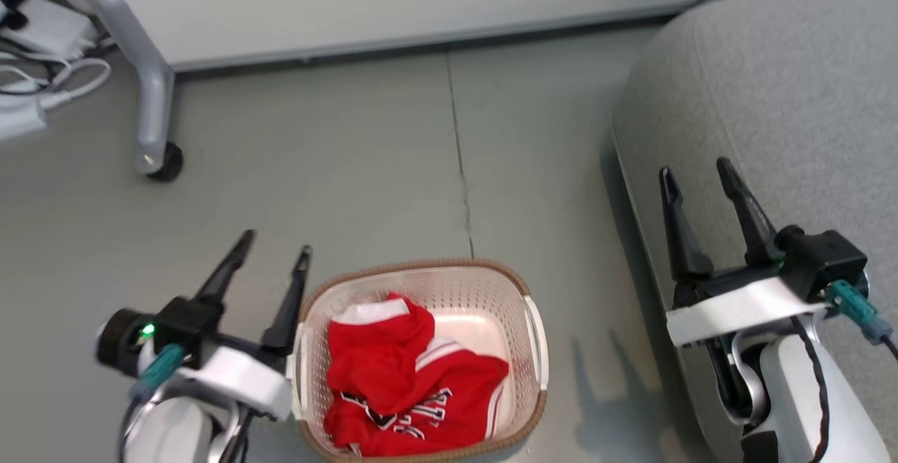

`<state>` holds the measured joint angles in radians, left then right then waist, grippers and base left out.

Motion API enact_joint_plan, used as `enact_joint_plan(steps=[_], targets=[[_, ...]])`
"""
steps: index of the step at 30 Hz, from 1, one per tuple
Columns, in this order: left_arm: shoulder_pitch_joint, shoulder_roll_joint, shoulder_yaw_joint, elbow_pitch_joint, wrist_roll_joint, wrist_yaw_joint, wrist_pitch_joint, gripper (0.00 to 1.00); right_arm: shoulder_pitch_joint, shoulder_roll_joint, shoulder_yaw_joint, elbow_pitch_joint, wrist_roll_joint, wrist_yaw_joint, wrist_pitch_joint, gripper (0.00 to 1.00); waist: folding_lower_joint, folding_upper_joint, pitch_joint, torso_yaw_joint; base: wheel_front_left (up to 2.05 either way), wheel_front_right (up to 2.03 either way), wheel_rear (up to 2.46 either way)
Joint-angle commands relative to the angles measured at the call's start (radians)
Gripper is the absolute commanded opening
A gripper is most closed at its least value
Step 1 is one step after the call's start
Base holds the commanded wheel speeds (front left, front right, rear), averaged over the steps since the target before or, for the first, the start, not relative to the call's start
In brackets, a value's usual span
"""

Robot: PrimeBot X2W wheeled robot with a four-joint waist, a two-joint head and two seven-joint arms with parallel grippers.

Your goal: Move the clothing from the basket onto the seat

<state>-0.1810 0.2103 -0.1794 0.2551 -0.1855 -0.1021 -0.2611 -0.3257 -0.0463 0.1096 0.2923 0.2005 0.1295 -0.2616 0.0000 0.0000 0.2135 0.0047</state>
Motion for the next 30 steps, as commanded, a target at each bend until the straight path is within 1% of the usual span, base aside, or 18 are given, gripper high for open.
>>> enact_joint_plan(steps=[1, 4, 7, 10, 15, 19, 20, 24, 30], targets=[[-0.048, -0.001, -0.036, 0.040, -0.005, -0.013, 0.010, 1.00, -0.020, -0.008, 0.003, -0.027, 0.001, 0.002, -0.005, 1.00, 0.0000, 0.0000, 0.093, -0.035, 0.00, 0.00, 0.00], [-0.109, -0.015, -0.107, 0.116, -0.030, -0.025, 0.020, 1.00, -0.038, -0.008, 0.002, -0.070, -0.005, 0.002, -0.004, 1.00, 0.0000, 0.0000, 0.163, -0.054, 0.00, 0.00, 0.00], [-0.170, -0.015, -0.179, 0.194, -0.064, -0.027, 0.027, 1.00, -0.051, -0.007, 0.003, -0.114, -0.004, 0.002, -0.004, 1.00, 0.0000, 0.0000, 0.233, -0.077, 0.00, 0.00, 0.00], [-0.235, -0.008, -0.291, 0.254, -0.113, -0.028, 0.031, 1.00, -0.063, -0.007, 0.002, -0.159, 0.000, 0.002, -0.004, 1.00, 0.0000, 0.0000, 0.302, -0.098, 0.00, 0.00, 0.00], [-0.339, 0.029, -0.482, 0.337, -0.180, -0.028, 0.038, 1.00, -0.074, -0.006, 0.016, -0.232, 0.019, 0.002, -0.005, 1.00, 0.0000, 0.0000, 0.421, -0.128, 0.00, 0.00, 0.00], [-0.422, 0.057, -0.605, 0.402, -0.239, -0.028, 0.034, 1.00, -0.081, -0.007, 0.025, -0.285, 0.030, 0.002, -0.004, 1.00, 0.0000, 0.0000, 0.510, -0.153, 0.00, 0.00, 0.00], [-0.422, 0.057, -0.605, 0.402, -0.239, -0.028, 0.034, 1.00, -0.081, -0.007, 0.025, -0.285, 0.030, 0.002, -0.004, 1.00, 0.0000, 0.0000, 0.510, -0.153, 0.00, 0.00, 0.00], [-0.498, 0.086, -0.698, 0.468, -0.294, -0.028, 0.030, 1.00, -0.082, -0.006, 0.032, -0.342, 0.031, 0.002, -0.004, 1.00, 0.0000, 0.0000, 0.583, -0.183, 0.00, 0.00, 0.00], [-0.584, 0.114, -0.777, 0.568, -0.382, -0.028, 0.022, 1.00, -0.061, -0.006, 0.048, -0.425, 0.048, 0.002, -0.005, 1.00, 0.0000, 0.0000, 0.665, -0.229, 0.00, 0.00, 0.00]])
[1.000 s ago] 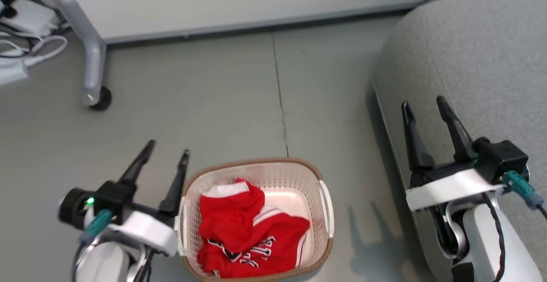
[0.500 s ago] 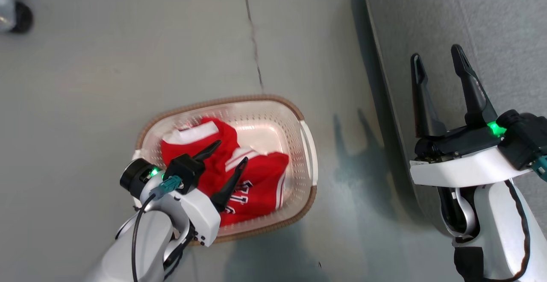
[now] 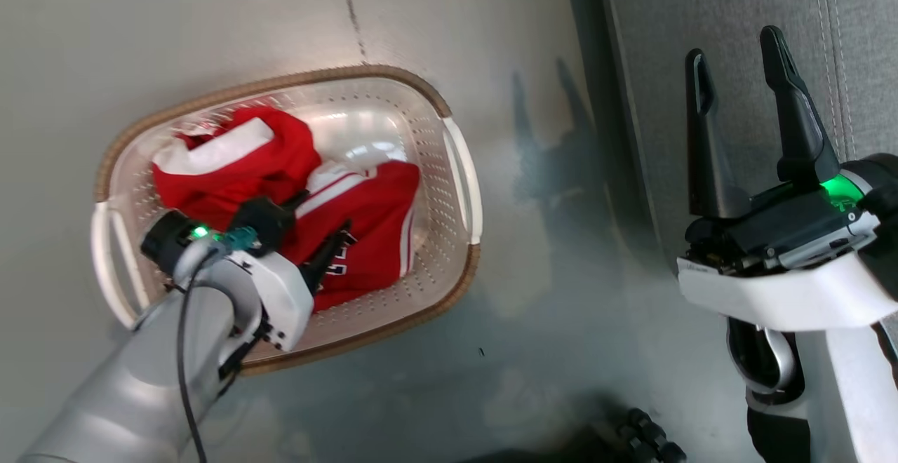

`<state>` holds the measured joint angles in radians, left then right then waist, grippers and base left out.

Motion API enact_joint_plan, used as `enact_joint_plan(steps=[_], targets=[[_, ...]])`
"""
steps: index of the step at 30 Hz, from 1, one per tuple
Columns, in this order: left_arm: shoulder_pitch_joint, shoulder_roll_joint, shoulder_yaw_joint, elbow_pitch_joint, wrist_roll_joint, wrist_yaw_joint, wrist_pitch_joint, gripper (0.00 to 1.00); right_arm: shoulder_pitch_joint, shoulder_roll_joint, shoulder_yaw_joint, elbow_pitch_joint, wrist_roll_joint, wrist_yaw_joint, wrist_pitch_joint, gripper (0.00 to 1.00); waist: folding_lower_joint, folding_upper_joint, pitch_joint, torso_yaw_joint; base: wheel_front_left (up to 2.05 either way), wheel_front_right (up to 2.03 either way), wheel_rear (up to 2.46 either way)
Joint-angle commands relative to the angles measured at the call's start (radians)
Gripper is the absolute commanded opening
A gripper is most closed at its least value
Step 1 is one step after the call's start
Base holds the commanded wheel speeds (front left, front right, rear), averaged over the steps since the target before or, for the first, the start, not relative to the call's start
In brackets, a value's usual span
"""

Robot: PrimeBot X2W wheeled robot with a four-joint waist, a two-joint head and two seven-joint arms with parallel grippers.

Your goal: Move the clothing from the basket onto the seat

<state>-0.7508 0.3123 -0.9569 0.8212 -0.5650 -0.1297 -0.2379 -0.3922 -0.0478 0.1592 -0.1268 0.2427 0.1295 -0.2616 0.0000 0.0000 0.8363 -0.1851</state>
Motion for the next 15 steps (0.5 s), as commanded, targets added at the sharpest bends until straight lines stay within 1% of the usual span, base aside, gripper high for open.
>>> enact_joint_plan(steps=[1, 7, 12, 15], targets=[[-0.029, 0.017, -0.005, 0.019, -0.018, 0.000, -0.005, 1.00, 0.011, -0.004, 0.002, -0.016, 0.009, 0.002, -0.004, 1.00, 0.0000, 0.0000, 0.054, -0.046, 0.00, 0.00, 0.00], [-0.121, 0.038, -0.056, 0.111, -0.086, -0.001, -0.013, 1.00, 0.038, -0.004, 0.025, -0.076, 0.025, 0.002, -0.005, 1.00, 0.0000, 0.0000, 0.134, -0.073, 0.00, 0.00, 0.00], [-0.167, 0.045, -0.098, 0.169, -0.129, -0.001, -0.005, 1.00, 0.044, -0.004, 0.037, -0.099, 0.030, 0.002, -0.004, 1.00, 0.0000, 0.0000, 0.168, -0.085, 0.00, 0.00, 0.00], [-0.176, 0.050, -0.118, 0.186, -0.176, -0.001, 0.014, 1.00, 0.044, -0.004, 0.046, -0.107, 0.034, 0.002, -0.004, 1.00, 0.0000, 0.0000, 0.181, -0.094, 0.00, 0.00, 0.00]])
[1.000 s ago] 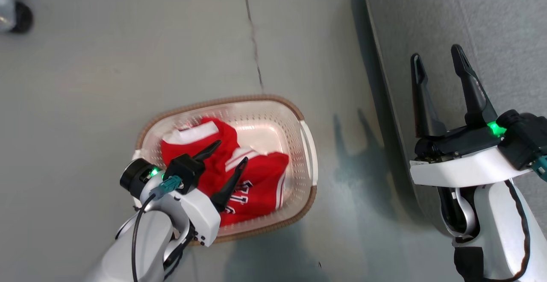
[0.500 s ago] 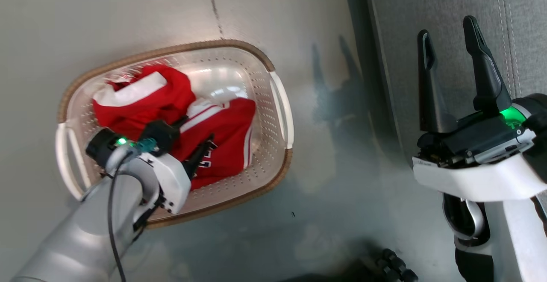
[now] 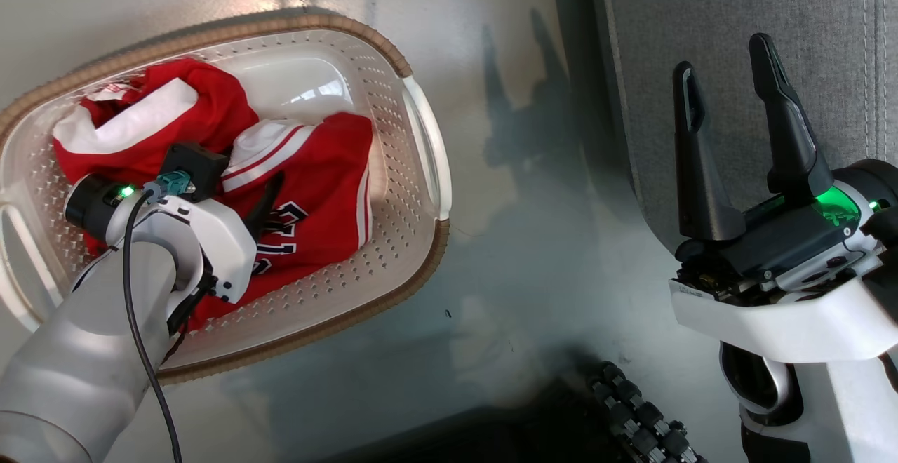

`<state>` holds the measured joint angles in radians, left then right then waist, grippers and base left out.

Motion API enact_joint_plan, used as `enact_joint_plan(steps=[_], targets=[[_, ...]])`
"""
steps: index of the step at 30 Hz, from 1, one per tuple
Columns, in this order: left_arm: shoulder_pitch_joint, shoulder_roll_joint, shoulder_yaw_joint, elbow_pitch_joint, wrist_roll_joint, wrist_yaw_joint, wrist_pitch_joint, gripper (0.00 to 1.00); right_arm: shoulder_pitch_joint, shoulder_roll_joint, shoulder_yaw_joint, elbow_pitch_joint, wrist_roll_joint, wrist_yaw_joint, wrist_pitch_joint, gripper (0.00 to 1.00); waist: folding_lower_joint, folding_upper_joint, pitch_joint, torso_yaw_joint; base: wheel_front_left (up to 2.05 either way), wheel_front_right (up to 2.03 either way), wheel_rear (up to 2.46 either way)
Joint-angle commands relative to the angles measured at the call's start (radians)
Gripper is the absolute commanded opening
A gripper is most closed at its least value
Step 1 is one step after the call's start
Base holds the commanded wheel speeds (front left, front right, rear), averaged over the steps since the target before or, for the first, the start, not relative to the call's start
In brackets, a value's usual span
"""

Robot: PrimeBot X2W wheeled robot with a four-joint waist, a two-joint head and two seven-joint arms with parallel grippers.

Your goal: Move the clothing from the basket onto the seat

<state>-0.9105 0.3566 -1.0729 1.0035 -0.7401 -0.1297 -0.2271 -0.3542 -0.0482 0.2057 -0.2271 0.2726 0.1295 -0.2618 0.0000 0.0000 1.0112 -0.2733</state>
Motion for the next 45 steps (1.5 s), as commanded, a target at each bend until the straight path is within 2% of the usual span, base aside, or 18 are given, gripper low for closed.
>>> enact_joint_plan(steps=[1, 2, 3, 4, 12, 19, 22, 29, 36, 45], targets=[[-0.020, 0.009, -0.013, 0.007, -0.016, -0.001, 0.011, 1.00, 0.006, -0.004, 0.002, -0.008, 0.007, 0.002, -0.004, 1.00, 0.0000, 0.0000, 0.009, -0.008, 0.00, 0.00, 0.00], [-0.024, 0.012, -0.024, 0.006, -0.029, -0.001, 0.017, 0.76, 0.007, -0.004, 0.003, -0.010, 0.008, 0.002, -0.004, 1.00, 0.0000, 0.0000, 0.011, -0.010, 0.00, 0.00, 0.00], [-0.029, 0.018, -0.035, 0.009, -0.036, -0.001, 0.021, 0.57, 0.008, -0.004, 0.005, -0.011, 0.010, 0.002, -0.004, 1.00, 0.0000, 0.0000, 0.013, -0.012, 0.00, 0.00, 0.00], [-0.031, 0.022, -0.045, 0.009, -0.048, -0.001, 0.023, 0.00, 0.008, -0.004, 0.006, -0.012, 0.010, 0.002, -0.004, 1.00, 0.0000, 0.0000, 0.016, -0.014, 0.00, 0.00, 0.00], [-0.056, 0.044, -0.101, -0.022, -0.130, -0.001, -0.005, 0.00, 0.010, -0.004, -0.003, -0.002, 0.006, 0.002, -0.004, 1.00, 0.0000, 0.0000, -0.002, 0.000, 0.00, 0.00, 0.00], [-0.061, 0.071, -0.121, -0.075, -0.097, -0.001, -0.037, 0.00, 0.014, -0.004, -0.007, 0.017, -0.016, 0.002, -0.004, 1.00, 0.0000, 0.0000, -0.065, 0.035, 0.00, 0.00, 0.00], [-0.055, 0.088, -0.057, -0.160, -0.044, 0.008, -0.038, 0.00, 0.015, -0.004, -0.012, 0.032, -0.030, 0.002, -0.004, 1.00, 0.0000, 0.0000, -0.102, 0.062, 0.00, 0.00, 0.00], [0.073, 0.111, 0.157, -0.424, 0.077, 0.036, -0.039, 0.00, 0.022, -0.005, -0.037, 0.076, -0.075, 0.002, -0.004, 1.00, 0.0000, 0.0000, -0.197, 0.138, 0.00, 0.00, 0.00], [0.220, 0.091, 0.329, -0.642, 0.188, 0.037, -0.039, 0.00, 0.016, -0.005, -0.051, 0.145, -0.109, 0.002, -0.004, 1.00, 0.0000, 0.0000, -0.305, 0.203, 0.00, 0.00, 0.00], [0.398, 0.023, 0.502, -0.796, 0.248, 0.022, -0.039, 0.00, 0.030, -0.005, -0.079, 0.247, -0.123, 0.002, 0.023, 1.00, 0.0000, 0.0000, -0.476, 0.269, 0.00, 0.00, 0.00]])
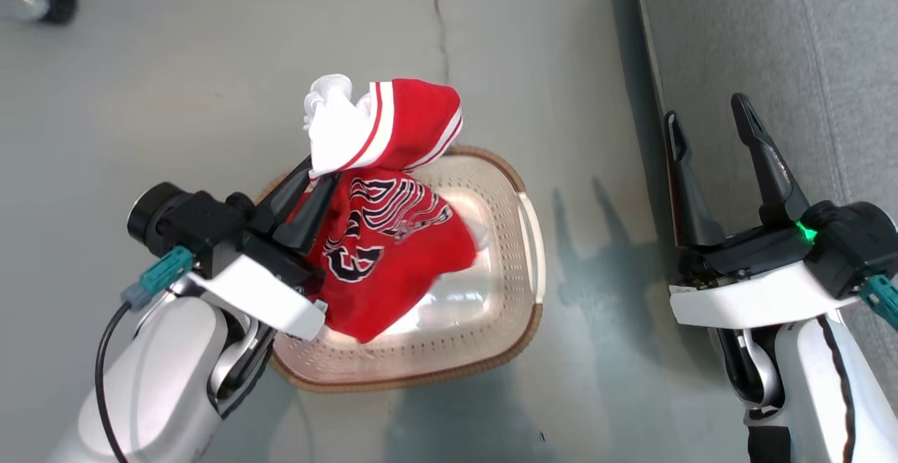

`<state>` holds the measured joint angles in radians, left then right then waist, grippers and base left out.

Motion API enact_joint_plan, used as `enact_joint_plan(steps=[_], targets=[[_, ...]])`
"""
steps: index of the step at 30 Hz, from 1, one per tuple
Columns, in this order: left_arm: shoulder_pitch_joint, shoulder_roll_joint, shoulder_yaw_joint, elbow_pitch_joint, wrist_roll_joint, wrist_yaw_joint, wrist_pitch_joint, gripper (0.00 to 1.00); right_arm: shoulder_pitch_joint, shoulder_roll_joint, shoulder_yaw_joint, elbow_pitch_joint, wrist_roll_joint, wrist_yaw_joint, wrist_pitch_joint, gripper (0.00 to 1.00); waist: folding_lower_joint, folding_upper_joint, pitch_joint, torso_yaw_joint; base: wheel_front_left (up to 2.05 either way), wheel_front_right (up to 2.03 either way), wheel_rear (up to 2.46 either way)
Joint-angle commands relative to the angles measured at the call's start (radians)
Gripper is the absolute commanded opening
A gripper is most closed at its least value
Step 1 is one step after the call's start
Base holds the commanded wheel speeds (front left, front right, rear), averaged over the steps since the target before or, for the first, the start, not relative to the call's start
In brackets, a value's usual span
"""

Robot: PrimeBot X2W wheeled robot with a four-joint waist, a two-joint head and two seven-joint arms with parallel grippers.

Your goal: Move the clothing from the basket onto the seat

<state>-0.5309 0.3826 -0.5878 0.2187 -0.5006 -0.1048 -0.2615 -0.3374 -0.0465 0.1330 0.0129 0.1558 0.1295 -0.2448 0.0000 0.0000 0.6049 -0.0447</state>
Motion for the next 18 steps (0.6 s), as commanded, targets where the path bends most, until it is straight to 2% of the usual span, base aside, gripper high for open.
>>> enact_joint_plan(steps=[1, 10, 18], targets=[[0.037, -0.013, 0.033, -0.023, 0.011, -0.004, -0.005, 0.00, 0.019, -0.007, -0.011, 0.020, -0.007, 0.002, 0.008, 1.00, 0.0000, 0.0000, -0.091, 0.047, 0.00, 0.00, 0.00], [0.153, -0.085, 0.169, -0.107, 0.040, -0.011, -0.004, 0.00, 0.059, -0.007, -0.032, 0.103, 0.010, 0.002, 0.037, 1.00, 0.0000, 0.0000, -0.256, 0.088, 0.00, 0.00, 0.00], [0.203, -0.136, 0.215, -0.142, 0.067, -0.013, -0.004, 0.00, 0.098, -0.007, -0.040, 0.155, 0.022, 0.002, 0.053, 1.00, 0.0000, 0.0000, -0.366, 0.107, 0.00, 0.00, 0.00]])
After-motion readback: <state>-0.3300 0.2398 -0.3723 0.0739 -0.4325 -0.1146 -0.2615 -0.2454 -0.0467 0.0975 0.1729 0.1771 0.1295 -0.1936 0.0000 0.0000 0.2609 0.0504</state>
